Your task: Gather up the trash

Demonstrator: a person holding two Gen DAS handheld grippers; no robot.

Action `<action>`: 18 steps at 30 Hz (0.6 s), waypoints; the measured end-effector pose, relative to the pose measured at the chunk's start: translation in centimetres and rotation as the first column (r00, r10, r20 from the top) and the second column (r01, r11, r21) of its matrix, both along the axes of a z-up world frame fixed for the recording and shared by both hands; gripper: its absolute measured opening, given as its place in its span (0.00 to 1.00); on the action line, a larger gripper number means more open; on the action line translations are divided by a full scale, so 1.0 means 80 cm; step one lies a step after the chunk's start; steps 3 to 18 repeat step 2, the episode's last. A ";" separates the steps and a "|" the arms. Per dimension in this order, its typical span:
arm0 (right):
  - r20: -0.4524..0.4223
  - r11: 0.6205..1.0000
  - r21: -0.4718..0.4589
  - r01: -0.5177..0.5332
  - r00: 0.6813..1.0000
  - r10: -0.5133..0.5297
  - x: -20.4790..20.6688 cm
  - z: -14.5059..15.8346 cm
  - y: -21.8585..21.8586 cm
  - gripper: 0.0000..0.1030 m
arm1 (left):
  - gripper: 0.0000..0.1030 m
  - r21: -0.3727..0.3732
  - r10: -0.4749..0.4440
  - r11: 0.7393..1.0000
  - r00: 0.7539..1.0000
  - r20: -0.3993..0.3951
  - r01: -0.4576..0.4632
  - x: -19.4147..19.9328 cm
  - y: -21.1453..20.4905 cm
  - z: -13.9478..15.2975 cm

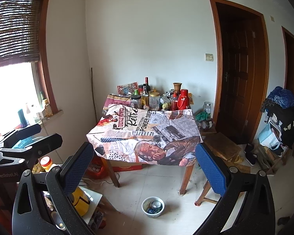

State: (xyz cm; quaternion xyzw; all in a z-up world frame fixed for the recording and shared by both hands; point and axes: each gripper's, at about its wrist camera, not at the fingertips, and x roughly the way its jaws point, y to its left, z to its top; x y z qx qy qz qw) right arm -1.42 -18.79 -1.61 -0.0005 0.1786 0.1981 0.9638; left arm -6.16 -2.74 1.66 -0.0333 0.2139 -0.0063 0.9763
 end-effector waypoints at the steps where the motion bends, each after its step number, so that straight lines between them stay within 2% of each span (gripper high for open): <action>1: -0.004 1.000 -0.001 -0.003 1.000 0.003 0.004 -0.001 0.001 1.00 | 0.99 -0.001 0.002 1.000 1.000 -0.002 -0.002 0.003 0.000 -0.001; 18: -0.008 1.000 -0.001 -0.006 1.000 0.006 0.008 -0.002 0.002 1.00 | 0.99 -0.001 0.006 1.000 1.000 -0.006 -0.006 0.007 0.000 -0.002</action>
